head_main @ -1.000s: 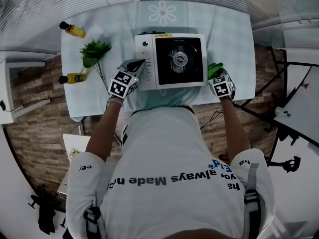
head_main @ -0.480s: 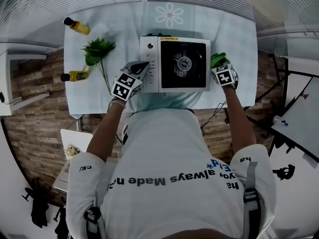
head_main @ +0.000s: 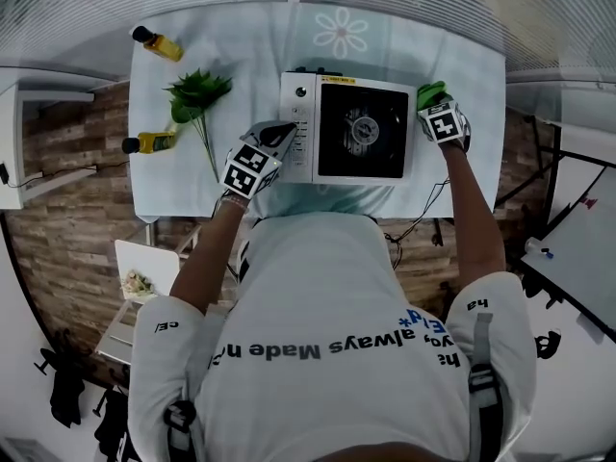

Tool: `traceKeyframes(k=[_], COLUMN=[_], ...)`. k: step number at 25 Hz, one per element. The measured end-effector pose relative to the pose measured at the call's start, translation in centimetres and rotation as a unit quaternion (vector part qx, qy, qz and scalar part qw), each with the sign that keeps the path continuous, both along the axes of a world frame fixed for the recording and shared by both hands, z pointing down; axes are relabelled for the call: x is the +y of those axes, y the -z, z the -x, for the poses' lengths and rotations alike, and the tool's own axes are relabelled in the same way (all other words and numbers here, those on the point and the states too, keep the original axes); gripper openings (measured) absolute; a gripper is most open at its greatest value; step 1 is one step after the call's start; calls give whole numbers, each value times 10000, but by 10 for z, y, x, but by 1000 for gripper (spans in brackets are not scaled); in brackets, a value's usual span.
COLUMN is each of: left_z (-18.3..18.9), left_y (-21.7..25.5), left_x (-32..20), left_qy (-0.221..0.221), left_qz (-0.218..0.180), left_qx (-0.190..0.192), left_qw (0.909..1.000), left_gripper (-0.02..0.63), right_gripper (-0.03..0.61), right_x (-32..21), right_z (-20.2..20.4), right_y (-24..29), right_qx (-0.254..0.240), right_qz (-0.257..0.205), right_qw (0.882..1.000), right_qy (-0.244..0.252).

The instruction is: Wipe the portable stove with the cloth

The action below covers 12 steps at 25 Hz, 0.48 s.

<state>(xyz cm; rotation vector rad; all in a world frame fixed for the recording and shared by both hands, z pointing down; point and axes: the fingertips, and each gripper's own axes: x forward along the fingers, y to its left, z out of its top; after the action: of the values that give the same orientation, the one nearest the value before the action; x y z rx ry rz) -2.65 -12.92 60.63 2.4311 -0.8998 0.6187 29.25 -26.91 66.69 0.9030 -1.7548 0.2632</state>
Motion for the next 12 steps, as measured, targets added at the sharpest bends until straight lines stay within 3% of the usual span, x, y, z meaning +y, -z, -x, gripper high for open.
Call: traceKeyframes(k=[7,12], left_z=[1,1], left_y=[-1,0], left_x=[0,-1], left_qy=[93,175], left_qz=[49,60], left_qx=[55,113], left_qw=[9999,9998], left_gripper=[12,12], right_gripper=[23,23], right_x=[-31,-44], right_z=[7,15], right_y=[-5,-10], right_qx=[139,102], right_qz=[245,731], right_qw=[9972,9861], right_qy=[691,1490])
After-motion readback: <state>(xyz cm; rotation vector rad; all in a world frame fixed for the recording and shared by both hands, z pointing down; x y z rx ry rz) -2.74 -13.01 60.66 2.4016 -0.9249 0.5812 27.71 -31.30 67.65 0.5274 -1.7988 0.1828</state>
